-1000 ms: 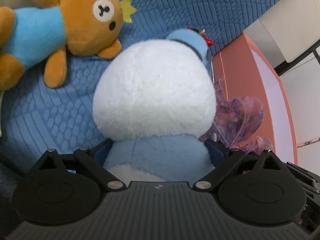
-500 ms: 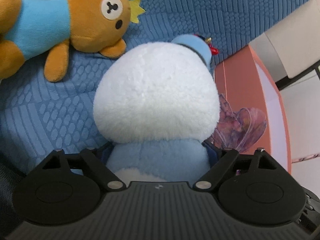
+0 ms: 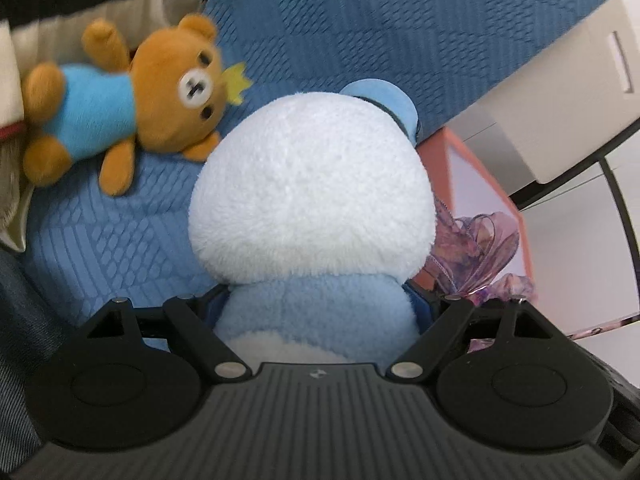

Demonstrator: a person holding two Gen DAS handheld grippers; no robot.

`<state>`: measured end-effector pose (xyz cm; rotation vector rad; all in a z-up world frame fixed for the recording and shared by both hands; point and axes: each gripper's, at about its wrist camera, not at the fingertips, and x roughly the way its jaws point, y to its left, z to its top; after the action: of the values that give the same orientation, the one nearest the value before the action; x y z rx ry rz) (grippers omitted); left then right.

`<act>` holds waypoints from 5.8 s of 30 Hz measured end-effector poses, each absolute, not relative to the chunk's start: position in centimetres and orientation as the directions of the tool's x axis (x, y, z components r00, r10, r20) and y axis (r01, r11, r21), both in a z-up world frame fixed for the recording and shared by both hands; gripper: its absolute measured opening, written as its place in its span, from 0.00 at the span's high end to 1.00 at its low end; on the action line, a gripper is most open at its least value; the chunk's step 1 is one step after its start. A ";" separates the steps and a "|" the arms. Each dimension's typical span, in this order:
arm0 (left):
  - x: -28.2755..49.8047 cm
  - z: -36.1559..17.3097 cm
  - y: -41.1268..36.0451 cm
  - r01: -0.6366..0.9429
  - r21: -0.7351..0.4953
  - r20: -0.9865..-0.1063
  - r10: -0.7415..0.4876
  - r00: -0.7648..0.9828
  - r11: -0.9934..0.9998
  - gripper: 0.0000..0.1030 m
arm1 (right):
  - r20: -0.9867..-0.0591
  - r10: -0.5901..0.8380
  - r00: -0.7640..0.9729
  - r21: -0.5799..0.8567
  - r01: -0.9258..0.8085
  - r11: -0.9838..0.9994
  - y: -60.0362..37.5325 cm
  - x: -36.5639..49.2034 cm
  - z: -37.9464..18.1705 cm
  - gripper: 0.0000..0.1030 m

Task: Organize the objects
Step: 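Grasp white duck plush with left gripper while right gripper holds the purple bow, then carry duck plush in left gripper and bow in right gripper over pink box, then open left gripper releasing duck plush while right gripper releases bow into box, then move left gripper to brown bear plush while right gripper approaches red figurine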

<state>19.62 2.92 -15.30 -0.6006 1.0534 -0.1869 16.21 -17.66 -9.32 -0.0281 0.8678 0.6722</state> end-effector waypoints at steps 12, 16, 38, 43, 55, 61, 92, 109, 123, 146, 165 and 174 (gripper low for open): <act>20.9 -7.0 -2.9 -0.014 -0.543 -0.706 -0.447 0.549 0.840 0.16 | -0.643 0.552 0.531 0.251 -0.534 0.807 -22.3 18.4 -3.6 0.89; 21.6 -5.1 -5.5 0.028 -0.540 -0.690 -0.461 0.558 0.841 0.16 | -0.619 0.550 0.560 0.260 -0.514 0.817 -24.1 19.4 -2.4 0.89; 26.7 -9.7 -18.9 0.123 -0.488 -0.715 -0.477 0.511 0.864 0.16 | -0.701 0.416 0.579 0.259 -0.338 0.905 -34.6 26.3 -9.8 0.89; 27.4 -11.9 -20.4 0.127 -0.474 -0.741 -0.472 0.477 0.871 0.16 | -0.737 0.393 0.550 0.257 -0.310 0.916 -35.7 27.3 -12.5 0.89; 28.1 -14.0 -21.5 0.122 -0.464 -0.767 -0.467 0.440 0.877 0.15 | -0.767 0.358 0.532 0.241 -0.279 0.930 -36.0 28.4 -14.3 0.87; 27.7 -12.5 -20.5 0.129 -0.471 -0.758 -0.475 0.446 0.873 0.05 | -0.757 0.348 0.553 0.232 -0.270 0.934 -35.6 27.9 -13.1 0.39; 15.4 -0.3 -9.0 0.248 -0.382 -0.593 -0.442 0.673 0.890 0.05 | -0.620 0.464 0.633 0.245 -0.405 0.881 -28.5 16.1 -2.6 0.37; 9.1 -2.7 -1.0 0.129 -0.378 -0.582 -0.344 0.737 0.917 0.05 | -0.635 0.489 0.599 0.238 -0.450 0.861 -23.9 11.5 -4.9 0.37; 12.3 -7.0 2.6 0.089 -0.351 -0.629 -0.305 0.715 0.932 0.05 | -0.679 0.450 0.580 0.219 -0.425 0.878 -19.8 12.4 -8.2 0.36; 24.9 -19.0 4.4 0.036 0.168 -0.742 0.102 0.663 0.985 0.02 | -0.691 0.444 0.571 0.219 -0.420 0.881 -9.2 21.3 -14.0 0.19; 30.2 -24.6 5.7 0.000 0.434 -0.727 0.350 0.590 0.901 0.00 | -0.757 0.407 0.510 0.177 -0.441 0.880 -3.1 28.9 -21.2 0.19; 31.6 -25.8 6.2 0.025 0.439 -0.741 0.347 0.575 0.898 0.00 | -0.774 0.397 0.494 0.177 -0.433 0.884 -2.3 29.6 -22.5 0.33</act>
<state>31.64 6.24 -25.84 0.4315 0.9469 0.1953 29.57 -2.31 -22.45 -0.0434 0.9264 0.5036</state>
